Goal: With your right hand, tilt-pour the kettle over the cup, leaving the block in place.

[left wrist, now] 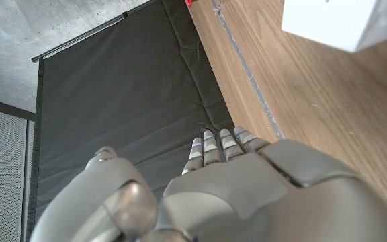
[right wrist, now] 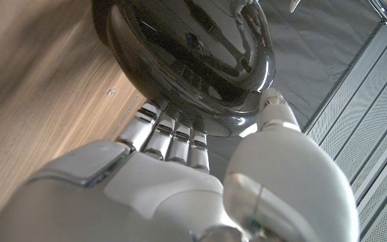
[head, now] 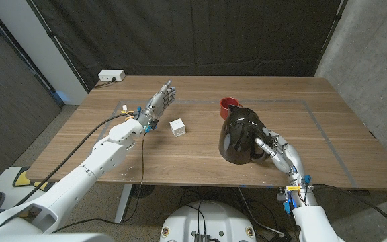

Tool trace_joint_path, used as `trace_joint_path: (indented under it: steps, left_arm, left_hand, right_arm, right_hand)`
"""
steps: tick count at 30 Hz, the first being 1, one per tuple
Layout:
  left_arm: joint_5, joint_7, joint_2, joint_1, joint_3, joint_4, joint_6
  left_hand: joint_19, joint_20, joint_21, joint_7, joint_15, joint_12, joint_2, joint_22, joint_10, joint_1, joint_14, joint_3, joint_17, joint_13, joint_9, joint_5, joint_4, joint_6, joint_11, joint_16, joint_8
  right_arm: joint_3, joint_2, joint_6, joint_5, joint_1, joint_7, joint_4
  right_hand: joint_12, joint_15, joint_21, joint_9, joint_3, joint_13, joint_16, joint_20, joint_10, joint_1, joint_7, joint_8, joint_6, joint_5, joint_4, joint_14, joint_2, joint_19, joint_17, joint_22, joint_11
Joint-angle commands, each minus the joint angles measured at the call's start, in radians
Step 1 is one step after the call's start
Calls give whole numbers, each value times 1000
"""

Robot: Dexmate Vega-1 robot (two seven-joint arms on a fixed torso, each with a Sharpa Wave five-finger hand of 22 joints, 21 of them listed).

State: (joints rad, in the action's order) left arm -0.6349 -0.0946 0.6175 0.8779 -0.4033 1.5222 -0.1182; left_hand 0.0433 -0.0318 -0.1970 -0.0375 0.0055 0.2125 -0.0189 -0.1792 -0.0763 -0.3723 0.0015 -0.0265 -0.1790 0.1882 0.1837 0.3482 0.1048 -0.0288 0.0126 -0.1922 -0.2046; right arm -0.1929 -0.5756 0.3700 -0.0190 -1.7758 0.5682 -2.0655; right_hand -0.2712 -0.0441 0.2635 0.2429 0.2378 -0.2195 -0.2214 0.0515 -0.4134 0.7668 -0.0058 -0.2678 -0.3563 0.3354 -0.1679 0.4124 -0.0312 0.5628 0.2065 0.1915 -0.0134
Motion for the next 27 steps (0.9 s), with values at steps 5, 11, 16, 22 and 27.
trace_joint_path:
  steps: [5,11,16,22,27]
  left_arm:
    - [-1,-8,-2,-5,-4,-7,5]
    - [0,-22,-8,-21,-11,-23,8]
    - [2,-32,-16,-36,-18,-40,9]
    - [3,-46,-30,-53,-26,-67,7]
    - [3,-54,-37,-63,-28,-83,6]
  left_hand:
    - [6,3,-2,-1,-2,-1,10,-2,-5,0,12,7,-5,3,6,2,2,-9,2,1,-3]
    - [7,4,-2,0,-3,-1,11,-2,-5,-1,12,8,-5,3,6,2,2,-11,3,1,-4]
    - [7,4,-2,0,-3,-1,12,-2,-5,-1,11,10,-5,3,6,2,2,-12,3,1,-3]
    - [8,4,-2,2,-2,-2,13,-2,-6,-2,11,11,-5,3,6,2,2,-15,2,1,-4]
    - [8,4,-3,2,-1,-2,13,-3,-5,-2,12,13,-5,3,6,1,3,-16,1,1,-3]
  right_arm:
    - [-7,8,-99,-36,-10,77,-25]
    - [-7,20,-114,-51,-20,120,-32]
    - [-13,24,-125,-60,-24,139,-44]
    - [-19,24,-154,-69,-21,151,-57]
    - [-26,20,-166,-77,-7,156,-63]
  right_hand:
    - [-23,-23,8,19,24,-20,-17,142,-30,68,-10,-22,-23,4,3,24,25,10,24,12,13]
    - [-38,-31,18,30,18,-38,-40,129,-39,76,-23,-34,-24,-1,14,62,31,19,46,22,21]
    - [-73,-60,45,50,6,-81,-86,145,-50,100,-30,-63,-43,-7,21,109,47,43,102,48,39]
    - [-186,-99,130,118,-64,-230,-217,163,-61,178,-40,-134,-61,-22,22,140,52,57,283,158,62]
    - [-271,-133,209,167,-100,-327,-301,165,-89,223,-51,-189,-88,-25,23,193,54,97,384,238,93]
